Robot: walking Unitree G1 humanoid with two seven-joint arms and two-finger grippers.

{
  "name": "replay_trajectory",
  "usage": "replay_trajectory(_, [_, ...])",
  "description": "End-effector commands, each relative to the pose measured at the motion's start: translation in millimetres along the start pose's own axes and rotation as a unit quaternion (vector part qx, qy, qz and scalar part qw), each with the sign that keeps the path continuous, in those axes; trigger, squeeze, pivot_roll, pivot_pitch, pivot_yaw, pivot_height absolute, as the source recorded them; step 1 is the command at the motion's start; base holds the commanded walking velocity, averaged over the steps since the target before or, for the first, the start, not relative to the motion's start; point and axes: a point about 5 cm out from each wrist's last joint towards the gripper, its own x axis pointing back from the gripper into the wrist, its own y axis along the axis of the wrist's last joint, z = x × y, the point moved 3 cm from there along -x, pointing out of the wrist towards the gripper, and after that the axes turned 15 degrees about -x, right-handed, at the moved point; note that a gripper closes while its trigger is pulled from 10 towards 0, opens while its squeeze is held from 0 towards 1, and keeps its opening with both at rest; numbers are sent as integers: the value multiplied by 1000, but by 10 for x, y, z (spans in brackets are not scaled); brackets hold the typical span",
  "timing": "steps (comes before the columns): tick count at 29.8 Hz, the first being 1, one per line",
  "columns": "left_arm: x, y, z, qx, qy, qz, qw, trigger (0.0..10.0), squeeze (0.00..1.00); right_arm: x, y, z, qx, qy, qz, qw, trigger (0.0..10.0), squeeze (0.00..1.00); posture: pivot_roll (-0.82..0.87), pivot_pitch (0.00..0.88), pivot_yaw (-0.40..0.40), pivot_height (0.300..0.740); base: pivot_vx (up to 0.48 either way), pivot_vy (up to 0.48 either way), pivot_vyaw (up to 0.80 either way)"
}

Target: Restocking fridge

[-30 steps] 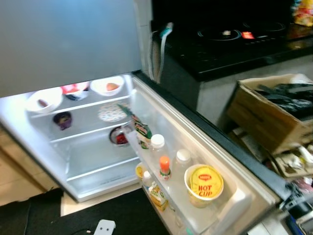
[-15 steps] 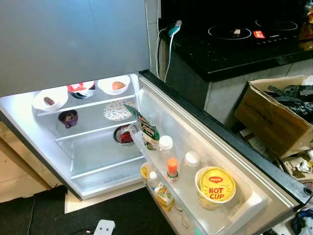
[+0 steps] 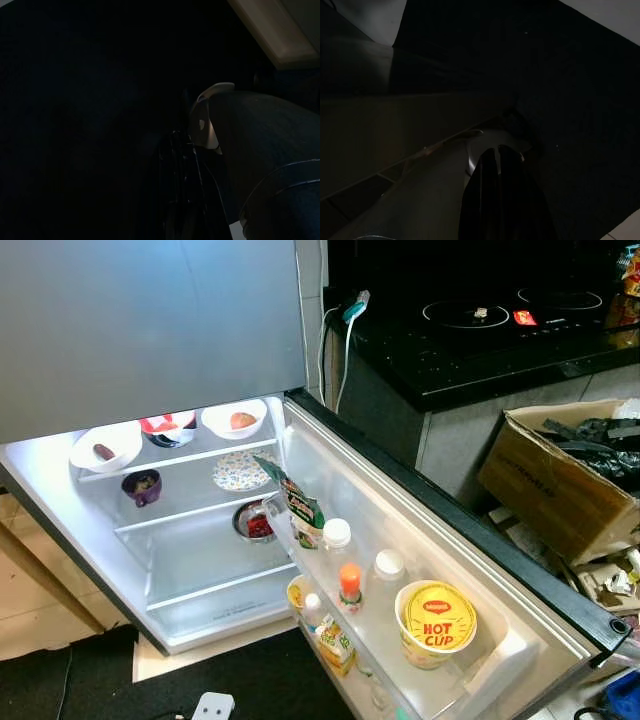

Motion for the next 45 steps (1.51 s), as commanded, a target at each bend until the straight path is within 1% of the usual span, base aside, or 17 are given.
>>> replay_trajectory(1, [6, -138, -108, 0, -16, 26, 1000, 10000, 0, 2, -27, -18, 6, -7, 2, 1000, 10000, 0, -64, 58, -2, 740, 0, 0, 0])
replay_trajectory(9, [3, -146, -129, 3, -18, 27, 999, 10000, 0, -15, 28, 17, 13, -10, -4, 1000, 10000, 0, -65, 57, -5, 740, 0, 0, 0])
replay_trajectory(14, [0, -145, -142, 2, -20, 27, 999, 10000, 0, -19, 1, 19, 16, -12, -1, 1000, 10000, 0, -65, 57, -5, 740, -97, 0, 0])
replay_trajectory(22, [1, -140, -134, -1, -19, 27, 999, 10000, 0, -16, -35, 7, 22, -14, 6, 1000, 10000, 0, -64, 54, -7, 740, -260, 0, 0])
replay_trajectory(31, [3, -137, -124, -3, -20, 27, 999, 10000, 0, -28, -31, 32, 28, -13, 8, 999, 10000, 0, -64, 47, -8, 740, -273, 0, 0])
replay_trajectory(33, [2, -135, -124, -3, -20, 27, 999, 10000, 0, -29, -32, 35, 29, -13, 8, 999, 10000, 0, -64, 47, -8, 740, -4, 0, 0])
replay_trajectory(45, [2, -133, -123, -2, -20, 27, 999, 10000, 0, -26, -37, 28, 28, -14, 8, 999, 10000, 0, -65, 50, -6, 740, -282, 0, 0])
